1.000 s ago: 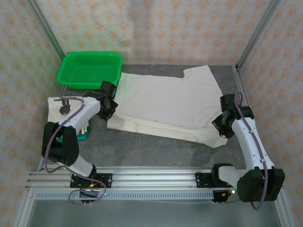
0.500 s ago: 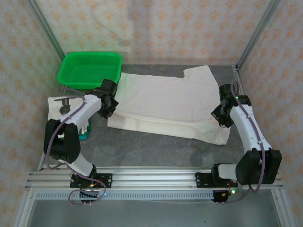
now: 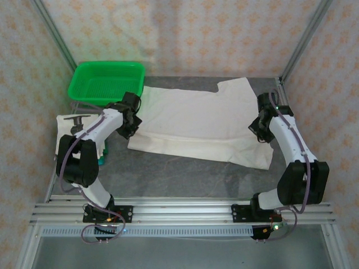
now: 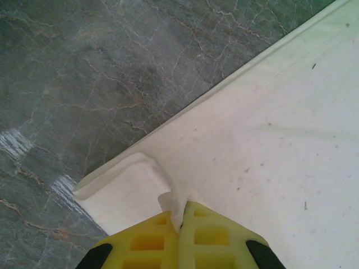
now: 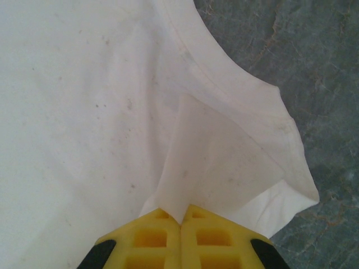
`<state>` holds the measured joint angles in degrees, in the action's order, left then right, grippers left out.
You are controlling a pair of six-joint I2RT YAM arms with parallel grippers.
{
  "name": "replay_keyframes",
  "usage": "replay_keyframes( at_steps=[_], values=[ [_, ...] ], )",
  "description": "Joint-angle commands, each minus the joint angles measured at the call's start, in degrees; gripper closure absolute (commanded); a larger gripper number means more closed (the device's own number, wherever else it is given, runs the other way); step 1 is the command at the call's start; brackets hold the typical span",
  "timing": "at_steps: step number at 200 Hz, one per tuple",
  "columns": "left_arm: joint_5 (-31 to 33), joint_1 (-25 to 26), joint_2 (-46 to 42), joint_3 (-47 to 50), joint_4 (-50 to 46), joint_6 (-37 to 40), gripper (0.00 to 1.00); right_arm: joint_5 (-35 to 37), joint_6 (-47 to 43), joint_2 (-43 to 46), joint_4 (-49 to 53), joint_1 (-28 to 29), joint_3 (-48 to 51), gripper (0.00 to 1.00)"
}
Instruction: Fold and stack the t-shirts
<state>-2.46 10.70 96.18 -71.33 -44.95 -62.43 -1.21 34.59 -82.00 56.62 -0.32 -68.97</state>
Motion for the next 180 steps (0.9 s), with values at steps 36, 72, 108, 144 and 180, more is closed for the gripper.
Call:
replay_keyframes(
  at_steps=[36, 72, 108, 144, 180],
  values=[
    [4.7, -0.8, 0.2, -0.8, -3.6, 0.5, 1.00, 2.7, -0.2, -2.8, -4.1, -0.9, -1.8, 1.00],
    [4.6, -1.0, 1.1, -1.4, -3.6, 0.8, 1.00, 3.4, -0.2, -4.5, -5.8, -1.3, -2.7, 1.00],
    [4.7, -1.0, 1.7, -1.9, -3.7, 1.1, 1.00, 3.2, -0.7, -6.6, -6.7, -1.4, -3.6, 1.00],
    [4.7, -1.1, 2.0, -1.6, -3.7, 1.1, 1.00, 2.3, -1.5, -9.0, -7.4, -1.4, -4.7, 1.00],
    [4.2, -1.1, 2.7, -1.3, -3.3, 1.0, 1.00, 1.8, -1.7, -10.4, -7.7, -1.4, -4.4, 1.00]
  ],
)
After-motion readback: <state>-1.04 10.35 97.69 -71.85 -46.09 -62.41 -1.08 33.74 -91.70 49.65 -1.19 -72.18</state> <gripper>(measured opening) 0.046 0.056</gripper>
